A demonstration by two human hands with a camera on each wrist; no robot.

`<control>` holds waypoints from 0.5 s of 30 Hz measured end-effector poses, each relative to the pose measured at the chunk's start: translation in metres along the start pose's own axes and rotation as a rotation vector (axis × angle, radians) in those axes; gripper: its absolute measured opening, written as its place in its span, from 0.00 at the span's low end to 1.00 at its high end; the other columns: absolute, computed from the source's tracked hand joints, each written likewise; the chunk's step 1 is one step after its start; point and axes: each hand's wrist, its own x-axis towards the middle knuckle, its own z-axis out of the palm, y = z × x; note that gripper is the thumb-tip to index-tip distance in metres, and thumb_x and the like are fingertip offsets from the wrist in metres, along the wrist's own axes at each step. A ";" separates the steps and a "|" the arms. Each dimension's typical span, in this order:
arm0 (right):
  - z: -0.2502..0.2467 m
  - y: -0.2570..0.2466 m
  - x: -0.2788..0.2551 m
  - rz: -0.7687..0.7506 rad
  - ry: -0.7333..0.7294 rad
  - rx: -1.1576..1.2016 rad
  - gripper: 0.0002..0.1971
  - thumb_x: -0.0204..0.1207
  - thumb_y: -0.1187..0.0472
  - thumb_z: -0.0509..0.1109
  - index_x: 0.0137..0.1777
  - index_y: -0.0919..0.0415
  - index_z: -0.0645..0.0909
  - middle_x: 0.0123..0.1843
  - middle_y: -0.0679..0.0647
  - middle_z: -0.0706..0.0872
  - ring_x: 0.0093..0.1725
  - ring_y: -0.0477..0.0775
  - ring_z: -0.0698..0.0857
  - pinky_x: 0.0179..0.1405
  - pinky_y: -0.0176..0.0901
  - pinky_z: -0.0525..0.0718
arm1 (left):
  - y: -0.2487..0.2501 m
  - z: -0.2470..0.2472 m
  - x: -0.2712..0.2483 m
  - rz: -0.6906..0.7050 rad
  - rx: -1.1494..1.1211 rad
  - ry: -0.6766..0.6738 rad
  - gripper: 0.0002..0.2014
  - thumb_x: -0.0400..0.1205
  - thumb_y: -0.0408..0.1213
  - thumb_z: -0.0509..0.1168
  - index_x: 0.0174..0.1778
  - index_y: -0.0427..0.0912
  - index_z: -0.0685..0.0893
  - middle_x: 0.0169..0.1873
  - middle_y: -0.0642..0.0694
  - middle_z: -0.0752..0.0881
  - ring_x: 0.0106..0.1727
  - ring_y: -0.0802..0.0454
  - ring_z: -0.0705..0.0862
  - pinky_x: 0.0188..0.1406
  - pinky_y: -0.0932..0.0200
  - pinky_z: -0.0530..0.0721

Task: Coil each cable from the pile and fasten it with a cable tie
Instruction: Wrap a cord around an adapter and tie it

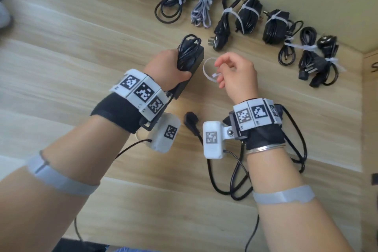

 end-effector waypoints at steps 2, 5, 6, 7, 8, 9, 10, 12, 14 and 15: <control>-0.006 0.005 -0.001 0.013 0.037 0.071 0.18 0.75 0.70 0.57 0.34 0.49 0.81 0.29 0.47 0.81 0.23 0.40 0.79 0.31 0.36 0.82 | 0.004 0.008 0.004 0.001 0.039 0.000 0.16 0.78 0.39 0.66 0.58 0.35 0.76 0.46 0.42 0.78 0.44 0.47 0.75 0.40 0.56 0.70; -0.015 0.014 -0.002 0.022 0.081 0.103 0.20 0.70 0.73 0.57 0.38 0.50 0.85 0.30 0.45 0.83 0.30 0.43 0.84 0.43 0.44 0.87 | 0.009 0.019 0.008 0.009 0.077 -0.010 0.16 0.78 0.39 0.66 0.58 0.35 0.76 0.49 0.39 0.77 0.44 0.45 0.74 0.40 0.55 0.70; -0.017 0.016 -0.003 0.020 0.085 0.104 0.20 0.70 0.75 0.57 0.41 0.51 0.86 0.31 0.45 0.84 0.33 0.43 0.85 0.44 0.42 0.87 | 0.009 0.022 0.009 0.009 0.085 -0.013 0.16 0.78 0.39 0.66 0.58 0.35 0.76 0.48 0.40 0.76 0.44 0.45 0.74 0.41 0.55 0.70; -0.020 0.019 -0.003 0.019 0.090 0.109 0.20 0.70 0.75 0.59 0.42 0.51 0.86 0.33 0.44 0.85 0.35 0.42 0.86 0.44 0.40 0.87 | 0.010 0.025 0.010 0.010 0.088 -0.018 0.16 0.78 0.39 0.66 0.58 0.34 0.76 0.49 0.39 0.76 0.44 0.44 0.74 0.41 0.55 0.70; -0.022 0.022 -0.003 0.017 0.093 0.120 0.17 0.71 0.75 0.63 0.43 0.52 0.85 0.35 0.43 0.86 0.37 0.41 0.87 0.45 0.37 0.86 | 0.011 0.027 0.011 0.014 0.090 -0.023 0.17 0.78 0.39 0.66 0.58 0.34 0.76 0.50 0.38 0.77 0.44 0.43 0.75 0.41 0.55 0.71; -0.025 0.024 -0.002 0.012 0.095 0.126 0.13 0.71 0.73 0.68 0.44 0.52 0.85 0.37 0.42 0.87 0.38 0.39 0.87 0.45 0.33 0.85 | 0.012 0.029 0.011 0.019 0.099 -0.025 0.17 0.78 0.39 0.66 0.58 0.34 0.76 0.52 0.36 0.77 0.45 0.42 0.76 0.42 0.54 0.72; -0.026 0.027 -0.002 0.010 0.098 0.109 0.09 0.71 0.68 0.72 0.44 0.52 0.85 0.37 0.42 0.88 0.37 0.37 0.86 0.44 0.29 0.84 | 0.012 0.031 0.011 0.022 0.117 -0.024 0.17 0.78 0.40 0.66 0.59 0.34 0.75 0.53 0.35 0.77 0.47 0.40 0.77 0.44 0.53 0.73; -0.028 0.030 -0.002 0.007 0.113 0.048 0.03 0.69 0.58 0.77 0.42 0.53 0.86 0.35 0.44 0.88 0.34 0.38 0.85 0.39 0.27 0.82 | 0.013 0.033 0.011 0.021 0.157 -0.023 0.18 0.78 0.40 0.66 0.60 0.34 0.75 0.56 0.34 0.77 0.52 0.36 0.78 0.49 0.50 0.75; -0.029 0.030 -0.002 0.014 0.103 0.033 0.05 0.70 0.53 0.76 0.37 0.52 0.86 0.32 0.45 0.88 0.33 0.43 0.85 0.39 0.35 0.84 | 0.014 0.035 0.011 0.022 0.191 -0.019 0.19 0.78 0.41 0.65 0.60 0.33 0.74 0.58 0.33 0.76 0.54 0.33 0.78 0.55 0.47 0.75; -0.028 0.031 -0.002 0.019 0.091 0.026 0.08 0.72 0.51 0.75 0.35 0.53 0.86 0.31 0.47 0.88 0.33 0.46 0.85 0.40 0.40 0.85 | 0.014 0.035 0.011 0.024 0.206 -0.020 0.19 0.78 0.42 0.65 0.59 0.33 0.74 0.58 0.33 0.75 0.55 0.32 0.77 0.57 0.46 0.75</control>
